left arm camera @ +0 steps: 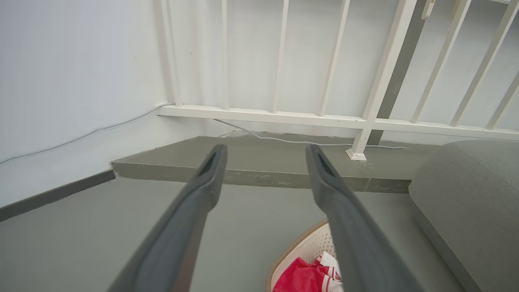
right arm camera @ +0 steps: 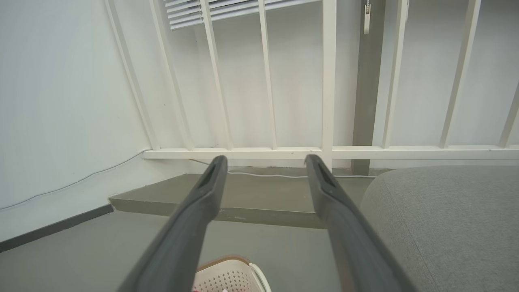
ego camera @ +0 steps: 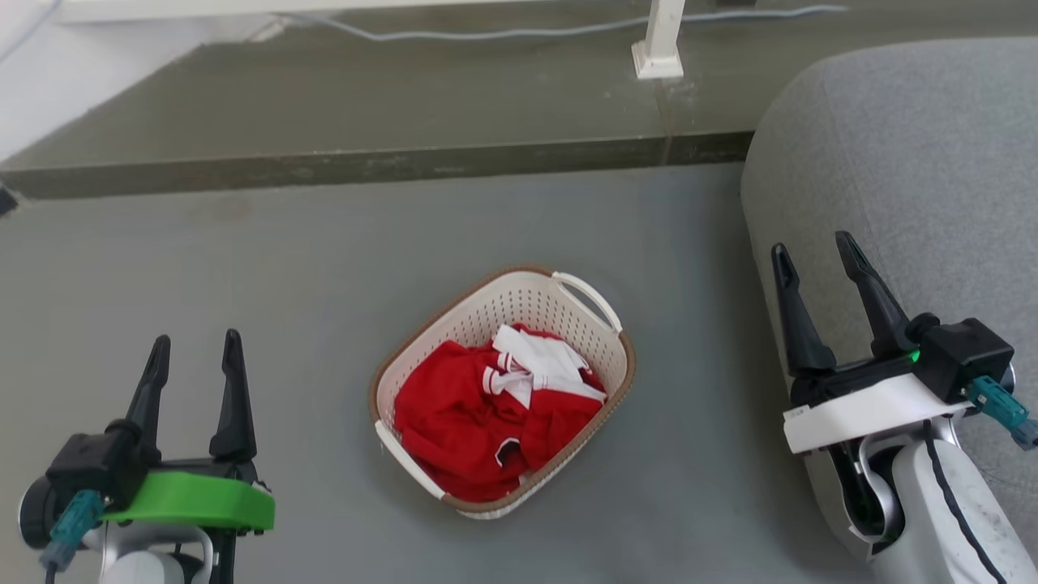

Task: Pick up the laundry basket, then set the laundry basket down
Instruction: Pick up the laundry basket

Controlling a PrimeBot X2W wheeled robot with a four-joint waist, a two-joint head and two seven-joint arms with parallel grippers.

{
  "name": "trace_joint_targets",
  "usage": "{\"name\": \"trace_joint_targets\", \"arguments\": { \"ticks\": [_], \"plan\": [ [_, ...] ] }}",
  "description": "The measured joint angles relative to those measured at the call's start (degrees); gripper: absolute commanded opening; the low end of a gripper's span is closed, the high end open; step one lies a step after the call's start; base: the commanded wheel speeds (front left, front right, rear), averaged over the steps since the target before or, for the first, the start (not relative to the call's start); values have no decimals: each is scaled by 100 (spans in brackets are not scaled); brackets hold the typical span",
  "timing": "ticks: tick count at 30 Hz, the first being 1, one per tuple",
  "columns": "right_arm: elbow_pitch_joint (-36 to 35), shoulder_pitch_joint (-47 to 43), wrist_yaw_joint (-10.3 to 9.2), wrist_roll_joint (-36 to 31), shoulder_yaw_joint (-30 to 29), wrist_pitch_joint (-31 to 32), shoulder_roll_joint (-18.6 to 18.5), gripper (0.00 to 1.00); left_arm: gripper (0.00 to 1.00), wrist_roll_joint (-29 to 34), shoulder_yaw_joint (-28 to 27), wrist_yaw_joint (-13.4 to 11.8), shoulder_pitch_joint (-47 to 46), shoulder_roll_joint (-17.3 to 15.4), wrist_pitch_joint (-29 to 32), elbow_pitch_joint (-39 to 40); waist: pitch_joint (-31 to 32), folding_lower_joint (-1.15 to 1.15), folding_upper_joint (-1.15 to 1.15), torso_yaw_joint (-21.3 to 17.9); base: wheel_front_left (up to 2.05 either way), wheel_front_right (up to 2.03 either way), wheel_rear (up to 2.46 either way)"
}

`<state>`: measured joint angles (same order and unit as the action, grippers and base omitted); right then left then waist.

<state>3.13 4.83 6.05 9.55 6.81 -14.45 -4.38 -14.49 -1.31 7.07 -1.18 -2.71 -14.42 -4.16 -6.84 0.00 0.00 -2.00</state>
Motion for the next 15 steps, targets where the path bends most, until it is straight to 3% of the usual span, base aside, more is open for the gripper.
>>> {"name": "trace_joint_targets", "arguments": {
  "ticks": [15],
  "plan": [
    [4,410,48,-15,119,-8,57,100,100,-630,403,5,-634,7,-1,-719,-865,0,0,-132,0,0,0]
  ]
}}
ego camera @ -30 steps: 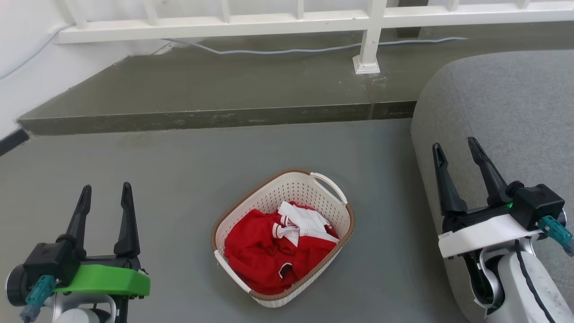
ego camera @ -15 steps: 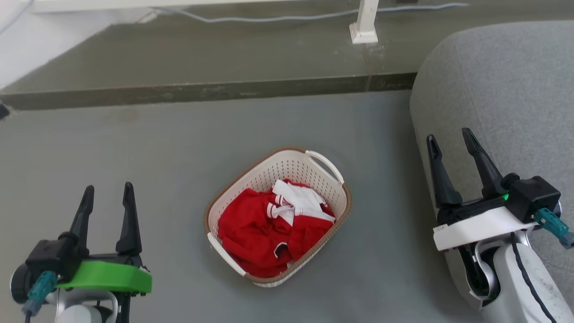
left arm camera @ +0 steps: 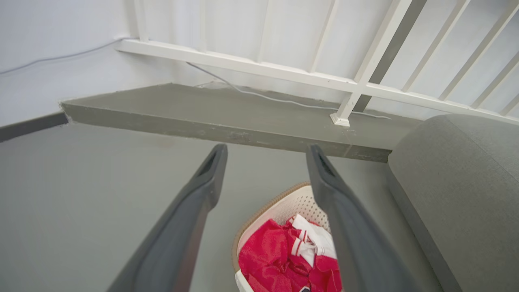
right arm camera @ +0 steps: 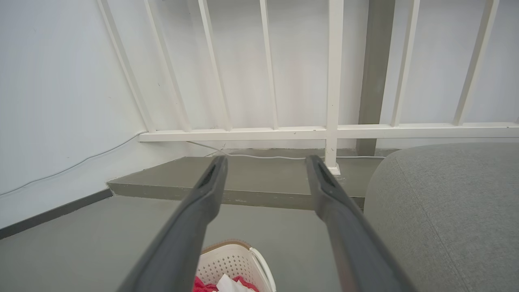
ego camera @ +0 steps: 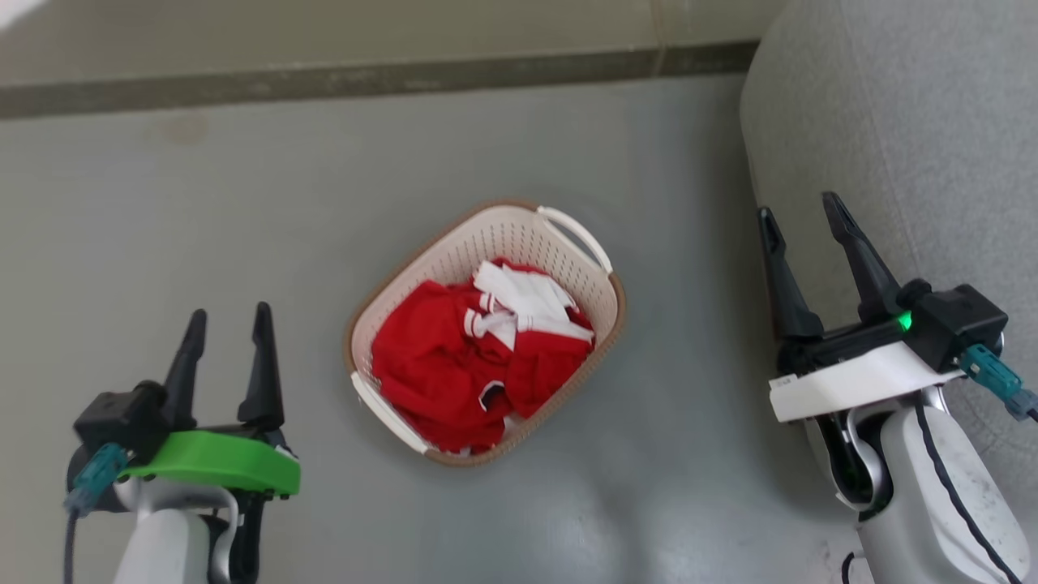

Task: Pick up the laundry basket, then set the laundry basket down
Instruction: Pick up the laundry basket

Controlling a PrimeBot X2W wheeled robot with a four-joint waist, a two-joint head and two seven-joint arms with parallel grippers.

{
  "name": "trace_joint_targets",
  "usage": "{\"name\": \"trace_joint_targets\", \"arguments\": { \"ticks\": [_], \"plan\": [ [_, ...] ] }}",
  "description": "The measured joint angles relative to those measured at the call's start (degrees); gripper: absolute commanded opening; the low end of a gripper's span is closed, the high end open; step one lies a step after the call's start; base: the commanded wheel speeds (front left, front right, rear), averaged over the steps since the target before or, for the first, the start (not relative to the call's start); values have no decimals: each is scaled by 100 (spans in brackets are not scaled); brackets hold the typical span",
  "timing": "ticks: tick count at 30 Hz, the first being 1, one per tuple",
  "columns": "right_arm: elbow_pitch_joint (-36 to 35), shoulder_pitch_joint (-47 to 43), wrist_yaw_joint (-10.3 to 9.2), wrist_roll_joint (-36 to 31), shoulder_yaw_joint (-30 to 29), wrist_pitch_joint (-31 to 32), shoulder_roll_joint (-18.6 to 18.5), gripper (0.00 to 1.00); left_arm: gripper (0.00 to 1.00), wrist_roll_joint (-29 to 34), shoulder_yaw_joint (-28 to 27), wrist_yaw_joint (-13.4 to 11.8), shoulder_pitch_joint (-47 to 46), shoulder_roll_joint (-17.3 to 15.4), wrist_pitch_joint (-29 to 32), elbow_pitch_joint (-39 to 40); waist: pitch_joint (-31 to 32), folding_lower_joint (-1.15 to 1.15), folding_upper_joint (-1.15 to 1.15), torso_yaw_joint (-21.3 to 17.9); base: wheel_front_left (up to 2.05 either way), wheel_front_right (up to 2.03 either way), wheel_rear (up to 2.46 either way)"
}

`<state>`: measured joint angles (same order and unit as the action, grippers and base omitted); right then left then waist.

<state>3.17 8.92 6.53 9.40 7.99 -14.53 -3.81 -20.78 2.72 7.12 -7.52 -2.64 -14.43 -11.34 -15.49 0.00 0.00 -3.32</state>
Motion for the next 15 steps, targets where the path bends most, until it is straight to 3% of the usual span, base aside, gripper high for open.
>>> {"name": "trace_joint_targets", "arguments": {
  "ticks": [7,15],
  "plan": [
    [-2,252,1,-15,81,-5,16,100,100,-447,226,0,-321,-10,33,-946,-467,0,0,-115,0,0,0],
    [-4,547,2,-16,183,-5,30,100,100,-1261,364,0,-954,-8,475,-1789,-985,1,0,-293,0,0,0]
  ]
}}
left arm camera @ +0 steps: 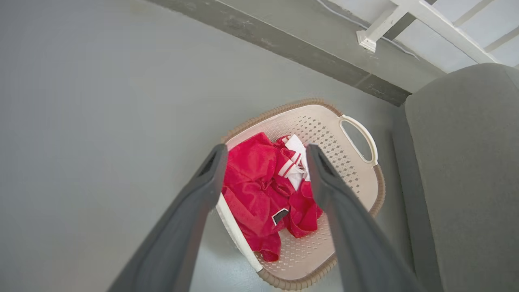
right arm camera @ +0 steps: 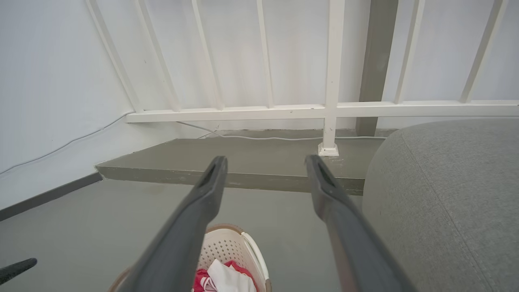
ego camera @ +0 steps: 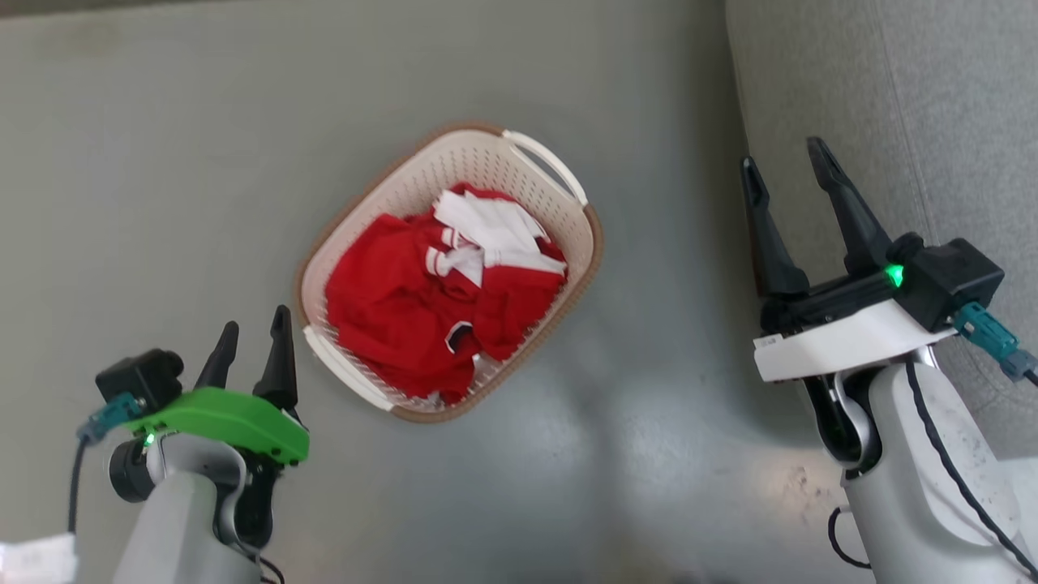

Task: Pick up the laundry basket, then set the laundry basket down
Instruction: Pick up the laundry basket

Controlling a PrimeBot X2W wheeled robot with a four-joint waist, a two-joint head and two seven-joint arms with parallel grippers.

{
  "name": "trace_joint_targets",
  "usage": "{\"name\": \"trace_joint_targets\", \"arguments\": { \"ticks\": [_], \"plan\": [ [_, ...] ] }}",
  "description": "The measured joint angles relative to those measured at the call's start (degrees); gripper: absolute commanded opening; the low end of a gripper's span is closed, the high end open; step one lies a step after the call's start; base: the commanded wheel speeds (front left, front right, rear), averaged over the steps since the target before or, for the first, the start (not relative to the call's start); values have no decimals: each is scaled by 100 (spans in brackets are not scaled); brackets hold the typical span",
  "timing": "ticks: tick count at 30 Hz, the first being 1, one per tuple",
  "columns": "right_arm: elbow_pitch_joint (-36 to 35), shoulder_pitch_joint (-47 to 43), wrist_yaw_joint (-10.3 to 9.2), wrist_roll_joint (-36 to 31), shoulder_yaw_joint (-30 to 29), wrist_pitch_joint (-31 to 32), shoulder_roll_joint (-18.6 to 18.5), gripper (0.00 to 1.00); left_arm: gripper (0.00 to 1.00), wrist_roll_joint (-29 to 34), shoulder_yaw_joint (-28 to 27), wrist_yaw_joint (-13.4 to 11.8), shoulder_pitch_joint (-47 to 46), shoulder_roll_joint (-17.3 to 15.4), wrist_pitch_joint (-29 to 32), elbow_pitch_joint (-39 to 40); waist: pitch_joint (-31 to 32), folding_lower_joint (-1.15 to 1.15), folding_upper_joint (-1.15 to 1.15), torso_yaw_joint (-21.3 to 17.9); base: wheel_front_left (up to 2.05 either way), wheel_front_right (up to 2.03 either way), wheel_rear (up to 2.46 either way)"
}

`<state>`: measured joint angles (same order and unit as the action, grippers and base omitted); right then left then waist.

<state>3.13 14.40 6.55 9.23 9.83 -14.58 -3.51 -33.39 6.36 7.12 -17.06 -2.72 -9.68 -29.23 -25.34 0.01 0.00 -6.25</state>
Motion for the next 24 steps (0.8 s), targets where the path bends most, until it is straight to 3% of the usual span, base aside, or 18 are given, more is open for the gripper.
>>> {"name": "trace_joint_targets", "arguments": {
  "ticks": [24],
  "plan": [
    [-107,672,51,-67,229,0,33,100,100,-1268,-232,0,-1318,-274,1306,-1812,-1319,0,0,-547,0,0,0]
  ]
}}
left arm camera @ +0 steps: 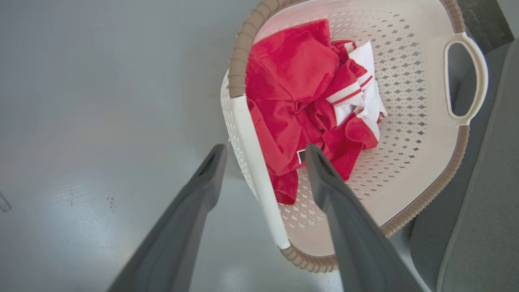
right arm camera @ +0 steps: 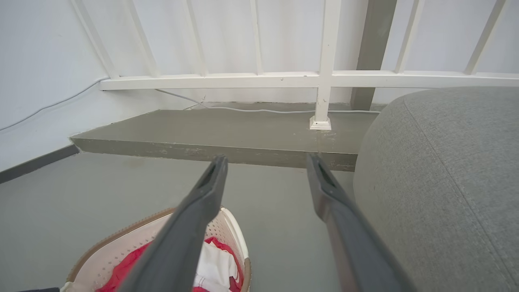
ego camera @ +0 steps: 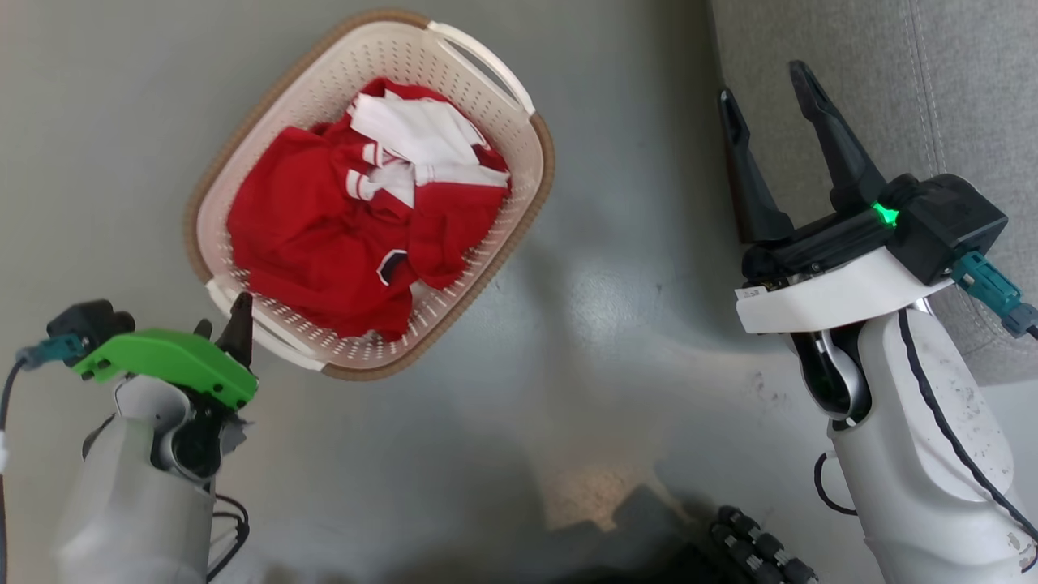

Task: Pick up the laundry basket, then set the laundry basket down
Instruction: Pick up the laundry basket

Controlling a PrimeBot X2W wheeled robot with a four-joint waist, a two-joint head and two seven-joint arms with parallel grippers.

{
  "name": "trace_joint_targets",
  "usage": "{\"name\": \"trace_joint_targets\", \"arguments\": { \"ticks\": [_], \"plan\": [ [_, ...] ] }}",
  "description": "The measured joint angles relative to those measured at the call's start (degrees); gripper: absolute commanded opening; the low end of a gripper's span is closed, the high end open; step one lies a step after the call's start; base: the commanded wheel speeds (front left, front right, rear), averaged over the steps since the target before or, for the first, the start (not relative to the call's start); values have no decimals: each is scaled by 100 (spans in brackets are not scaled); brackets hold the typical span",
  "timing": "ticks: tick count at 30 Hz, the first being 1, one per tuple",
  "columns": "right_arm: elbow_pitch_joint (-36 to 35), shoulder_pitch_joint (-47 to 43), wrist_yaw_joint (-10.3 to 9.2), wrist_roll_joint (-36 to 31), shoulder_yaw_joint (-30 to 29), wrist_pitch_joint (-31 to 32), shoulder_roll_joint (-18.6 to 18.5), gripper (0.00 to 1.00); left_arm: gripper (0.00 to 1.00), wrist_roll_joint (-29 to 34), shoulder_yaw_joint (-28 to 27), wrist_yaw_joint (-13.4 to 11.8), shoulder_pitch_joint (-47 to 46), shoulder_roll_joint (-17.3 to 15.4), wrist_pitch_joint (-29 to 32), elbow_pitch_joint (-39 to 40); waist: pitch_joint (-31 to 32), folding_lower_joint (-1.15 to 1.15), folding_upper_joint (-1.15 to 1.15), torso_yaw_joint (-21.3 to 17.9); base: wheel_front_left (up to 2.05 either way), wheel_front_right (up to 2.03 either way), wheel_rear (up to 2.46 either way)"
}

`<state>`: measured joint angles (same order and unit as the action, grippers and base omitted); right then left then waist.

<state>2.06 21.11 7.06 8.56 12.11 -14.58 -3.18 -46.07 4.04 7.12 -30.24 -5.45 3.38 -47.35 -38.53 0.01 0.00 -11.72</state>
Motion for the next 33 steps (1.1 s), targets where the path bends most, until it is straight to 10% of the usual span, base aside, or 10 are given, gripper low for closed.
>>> {"name": "trace_joint_targets", "arguments": {
  "ticks": [13,20,22,33],
  "plan": [
    [-29,138,0,8,83,0,21,100,100,-349,-33,0,-525,-93,580,-605,-487,0,0,-243,0,0,0],
    [-29,183,-16,100,98,0,30,100,43,-360,98,0,-723,-119,779,-837,-578,0,0,-313,0,0,0],
    [-30,187,-33,127,123,0,30,100,0,-360,125,0,-744,-144,817,-879,-582,0,0,-317,0,0,0],
    [-12,201,-68,213,193,0,33,100,0,-113,710,-9,-859,-321,772,-934,-508,0,0,-289,0,0,0]
  ]
}}
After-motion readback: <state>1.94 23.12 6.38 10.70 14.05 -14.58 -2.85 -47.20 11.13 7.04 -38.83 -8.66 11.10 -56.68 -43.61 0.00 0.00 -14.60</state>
